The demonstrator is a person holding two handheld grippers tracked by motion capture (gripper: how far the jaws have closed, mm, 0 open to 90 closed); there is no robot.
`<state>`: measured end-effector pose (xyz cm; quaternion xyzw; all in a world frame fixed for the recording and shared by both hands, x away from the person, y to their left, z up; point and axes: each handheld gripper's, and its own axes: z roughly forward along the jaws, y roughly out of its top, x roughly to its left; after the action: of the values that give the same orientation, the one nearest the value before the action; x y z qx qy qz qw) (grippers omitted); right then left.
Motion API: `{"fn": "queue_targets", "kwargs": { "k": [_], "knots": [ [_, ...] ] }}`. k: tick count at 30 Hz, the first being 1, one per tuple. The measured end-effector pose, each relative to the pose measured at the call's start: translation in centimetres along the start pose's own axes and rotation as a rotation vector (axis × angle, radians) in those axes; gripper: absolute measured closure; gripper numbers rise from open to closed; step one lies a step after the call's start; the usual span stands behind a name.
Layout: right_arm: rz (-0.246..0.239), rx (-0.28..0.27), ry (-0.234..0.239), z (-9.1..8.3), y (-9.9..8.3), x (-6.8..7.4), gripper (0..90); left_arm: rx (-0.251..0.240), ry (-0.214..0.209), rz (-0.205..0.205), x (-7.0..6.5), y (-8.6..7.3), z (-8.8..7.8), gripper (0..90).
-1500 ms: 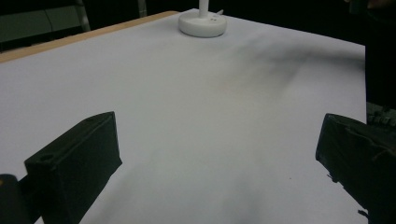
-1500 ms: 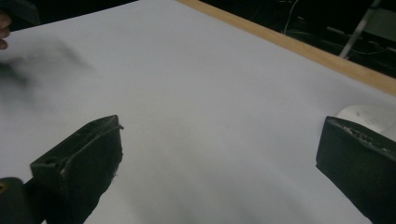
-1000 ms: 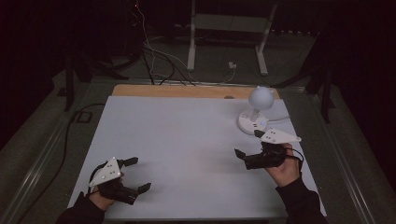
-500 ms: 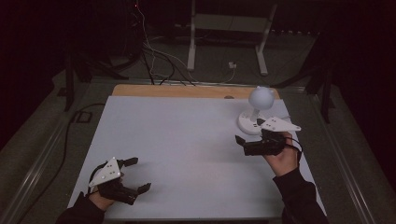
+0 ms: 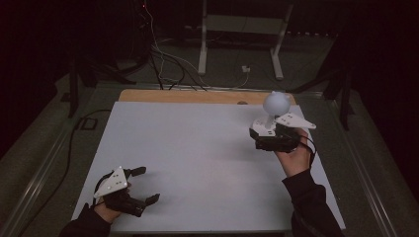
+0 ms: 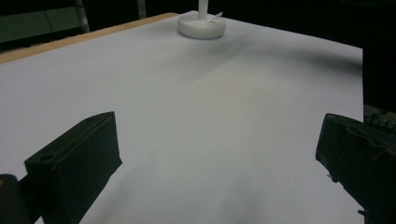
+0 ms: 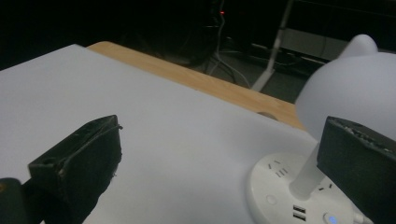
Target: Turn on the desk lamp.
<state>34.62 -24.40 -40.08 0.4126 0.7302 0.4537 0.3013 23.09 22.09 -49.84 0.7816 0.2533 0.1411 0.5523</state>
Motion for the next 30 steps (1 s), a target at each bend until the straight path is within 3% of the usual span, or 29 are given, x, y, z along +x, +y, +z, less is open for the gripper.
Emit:
{"fn": "queue_targets", "kwargs": {
  "k": [3,9,14,21,30],
  "knots": [
    [0.017,0.001,-0.032,0.7,0.0,-0.3,0.0,-0.008,-0.002,-0.006,0.0,0.0,0.0,0.4],
    [0.109,-0.012,-0.123,2.1,-0.1,-0.4,0.0,-0.008,-0.004,-0.006,0.0,0.0,0.0,0.4],
    [0.140,-0.022,-0.189,3.1,-1.0,-0.4,0.0,-0.009,-0.005,-0.005,0.0,0.1,-0.1,0.4],
    [0.202,-0.043,-0.239,3.9,-1.9,-0.7,0.0,-0.007,-0.006,-0.007,0.0,0.0,0.0,0.4],
    [0.255,-0.006,-0.293,4.8,-2.9,-1.2,6.7,-0.002,-0.005,-0.006,0.0,0.0,0.0,0.4]
  ]
}}
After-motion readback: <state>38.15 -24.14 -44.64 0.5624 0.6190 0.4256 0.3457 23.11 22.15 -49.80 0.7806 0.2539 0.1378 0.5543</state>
